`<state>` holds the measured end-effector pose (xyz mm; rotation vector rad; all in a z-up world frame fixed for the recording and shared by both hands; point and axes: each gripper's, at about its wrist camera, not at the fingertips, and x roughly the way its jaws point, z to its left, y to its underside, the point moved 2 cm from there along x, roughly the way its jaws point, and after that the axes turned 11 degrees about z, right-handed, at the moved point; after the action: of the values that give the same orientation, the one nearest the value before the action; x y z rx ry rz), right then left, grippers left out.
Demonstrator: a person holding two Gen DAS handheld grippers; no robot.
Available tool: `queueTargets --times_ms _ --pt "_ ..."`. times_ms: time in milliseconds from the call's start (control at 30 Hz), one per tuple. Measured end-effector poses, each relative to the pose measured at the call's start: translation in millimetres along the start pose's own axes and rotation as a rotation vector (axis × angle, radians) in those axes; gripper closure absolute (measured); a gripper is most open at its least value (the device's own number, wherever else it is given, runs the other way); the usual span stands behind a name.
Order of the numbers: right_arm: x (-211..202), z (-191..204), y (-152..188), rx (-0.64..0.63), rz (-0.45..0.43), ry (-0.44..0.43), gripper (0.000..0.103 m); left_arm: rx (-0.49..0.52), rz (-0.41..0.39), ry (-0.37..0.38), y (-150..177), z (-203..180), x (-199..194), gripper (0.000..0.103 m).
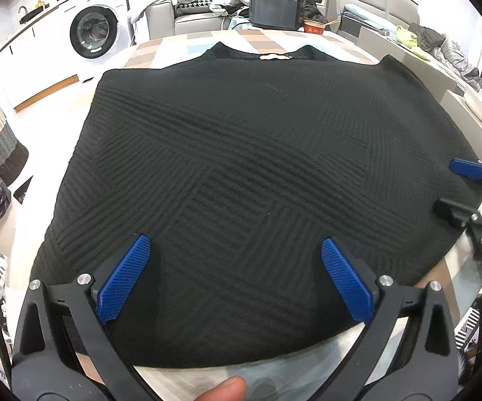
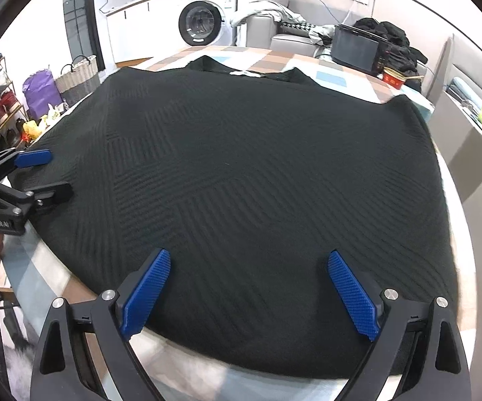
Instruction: Fold small clothes
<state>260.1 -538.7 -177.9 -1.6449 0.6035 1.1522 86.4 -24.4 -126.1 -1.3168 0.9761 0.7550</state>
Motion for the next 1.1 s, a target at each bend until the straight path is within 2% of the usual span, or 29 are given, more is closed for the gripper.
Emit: queueTargets --times_ms 100,367,467,633,800,1100 --pt "-3 -14 4 0.01 0.014 0.027 0.007 -0.009 0.004 0.0 3 6 -2 0.001" --pt "-10 -28 17 -0.022 0.027 0.023 0.007 -0.022 0.007 -0.005 8 12 -5 0.001" --pt "-14 -24 13 0.004 0.021 0.019 0.006 -0.03 -0.004 0.036 4 11 -11 0.001" --pt "-4 -9 -5 0.006 0.007 -0.012 0.006 -0.031 -0.003 0.041 -12 6 -11 0.001" --pt "11 3 -25 -0.005 0.018 0.002 0.006 -0.021 0.019 0.007 -30 -2 3 0.001" --pt "24 -2 -48 -0.002 0.031 0.001 0.004 -0.042 0.05 -0.034 -50 -2 24 0.001"
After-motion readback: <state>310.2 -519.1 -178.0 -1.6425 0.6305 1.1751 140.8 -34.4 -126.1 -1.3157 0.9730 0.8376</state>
